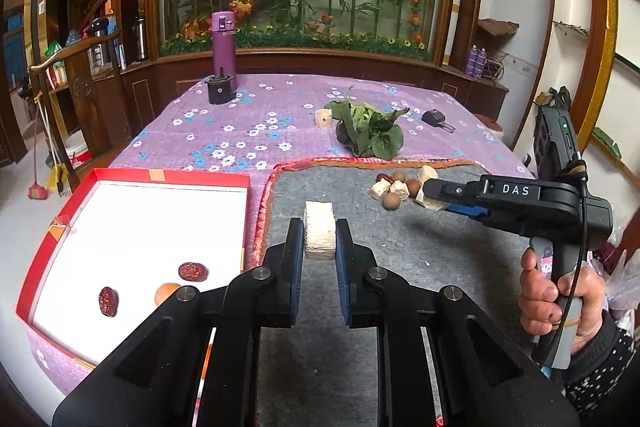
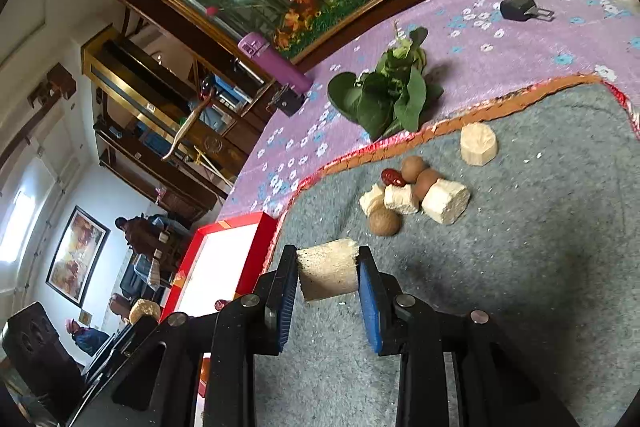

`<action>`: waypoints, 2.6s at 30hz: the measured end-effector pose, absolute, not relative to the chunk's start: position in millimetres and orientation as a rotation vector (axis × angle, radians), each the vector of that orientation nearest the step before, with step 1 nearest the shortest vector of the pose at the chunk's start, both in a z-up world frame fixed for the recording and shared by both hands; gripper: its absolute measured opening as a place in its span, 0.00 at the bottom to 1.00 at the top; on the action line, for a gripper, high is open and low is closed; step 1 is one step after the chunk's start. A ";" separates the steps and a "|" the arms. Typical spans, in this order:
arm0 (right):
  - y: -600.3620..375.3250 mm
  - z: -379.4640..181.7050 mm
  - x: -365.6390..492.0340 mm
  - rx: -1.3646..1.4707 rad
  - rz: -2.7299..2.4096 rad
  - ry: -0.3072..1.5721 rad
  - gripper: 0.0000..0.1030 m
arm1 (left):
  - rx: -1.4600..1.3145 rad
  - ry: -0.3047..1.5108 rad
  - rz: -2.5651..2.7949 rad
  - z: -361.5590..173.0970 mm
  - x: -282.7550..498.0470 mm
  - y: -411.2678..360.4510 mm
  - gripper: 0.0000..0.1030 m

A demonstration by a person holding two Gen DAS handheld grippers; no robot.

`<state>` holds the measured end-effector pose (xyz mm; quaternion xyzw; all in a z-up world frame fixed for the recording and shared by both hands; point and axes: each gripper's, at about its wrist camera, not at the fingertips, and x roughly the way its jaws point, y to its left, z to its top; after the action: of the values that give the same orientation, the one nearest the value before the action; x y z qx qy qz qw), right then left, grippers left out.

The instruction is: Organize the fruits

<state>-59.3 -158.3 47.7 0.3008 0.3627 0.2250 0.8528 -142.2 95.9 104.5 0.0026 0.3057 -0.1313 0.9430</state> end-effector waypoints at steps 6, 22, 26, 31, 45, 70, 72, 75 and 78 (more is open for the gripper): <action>-155.5 51.3 -59.7 0.635 0.481 0.755 0.28 | -0.001 0.616 -0.259 105.6 -142.4 100.7 0.14; -149.7 62.0 -66.0 0.621 0.492 0.735 0.28 | -0.015 0.617 -0.262 102.4 -141.5 103.9 0.14; -153.9 61.4 -65.9 0.644 0.489 0.729 0.28 | -0.012 0.626 -0.264 101.0 -138.5 102.9 0.14; -155.9 59.0 -67.0 0.654 0.492 0.732 0.28 | -0.015 0.623 -0.260 101.9 -137.8 104.1 0.14; -160.1 61.4 -69.6 0.664 0.485 0.725 0.28 | -0.013 0.632 -0.276 99.1 -134.6 101.4 0.14; -156.4 66.6 -69.1 0.657 0.490 0.724 0.28 | -0.022 0.640 -0.297 95.4 -133.2 100.2 0.14; -154.1 66.7 -66.8 0.660 0.494 0.727 0.28 | -0.026 0.637 -0.291 96.1 -132.9 102.9 0.14; -148.0 67.3 -66.3 0.654 0.504 0.729 0.28 | -0.034 0.631 -0.279 97.8 -133.6 107.4 0.14; -143.1 67.8 -67.4 0.646 0.512 0.729 0.28 | -0.041 0.628 -0.273 98.7 -134.2 109.7 0.14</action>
<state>-67.4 -143.1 67.8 0.3069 0.3465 0.2433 0.8524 -134.2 109.7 98.7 -0.0200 0.3079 -0.1337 0.9418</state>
